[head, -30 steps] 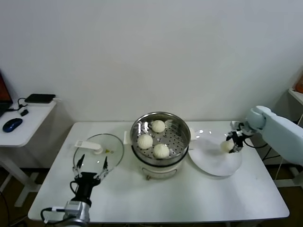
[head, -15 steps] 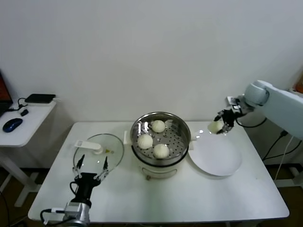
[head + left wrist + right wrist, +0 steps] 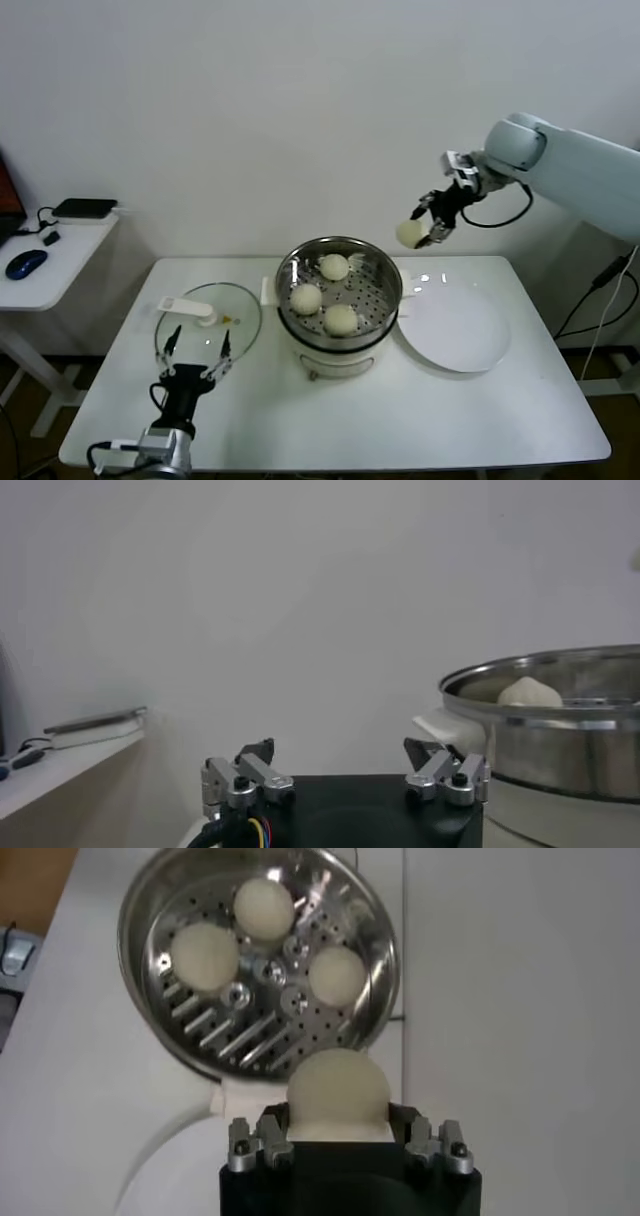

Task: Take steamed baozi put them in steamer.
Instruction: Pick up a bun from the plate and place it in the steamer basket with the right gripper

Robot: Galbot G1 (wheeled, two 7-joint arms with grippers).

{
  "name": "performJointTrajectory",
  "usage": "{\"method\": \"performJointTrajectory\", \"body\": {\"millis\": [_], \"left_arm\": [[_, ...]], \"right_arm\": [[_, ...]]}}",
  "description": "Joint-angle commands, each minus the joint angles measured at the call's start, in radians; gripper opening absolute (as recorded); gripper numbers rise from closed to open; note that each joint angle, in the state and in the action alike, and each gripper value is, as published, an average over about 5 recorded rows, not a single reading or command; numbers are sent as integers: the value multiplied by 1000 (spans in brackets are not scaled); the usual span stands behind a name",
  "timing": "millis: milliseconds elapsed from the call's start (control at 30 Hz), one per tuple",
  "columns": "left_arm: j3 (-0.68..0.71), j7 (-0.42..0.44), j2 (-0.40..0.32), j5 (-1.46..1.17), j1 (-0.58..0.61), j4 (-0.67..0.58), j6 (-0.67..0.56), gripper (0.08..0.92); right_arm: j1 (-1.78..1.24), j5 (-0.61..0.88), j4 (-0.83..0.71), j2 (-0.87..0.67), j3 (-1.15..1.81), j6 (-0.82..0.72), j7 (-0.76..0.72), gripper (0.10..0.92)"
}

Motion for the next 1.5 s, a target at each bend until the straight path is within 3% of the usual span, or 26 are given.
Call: {"method": "performJointTrajectory", "body": {"millis": [33,1500], "left_arm": [[-3,-1,0,1,0,-1,-3,823],[-25,0,2,-20,-1,19,-16,823]], "right_arm": [[26,101,6,161,-51,-33,17,653],[-212,-94,-81,212,-34,-25,32,662]]}}
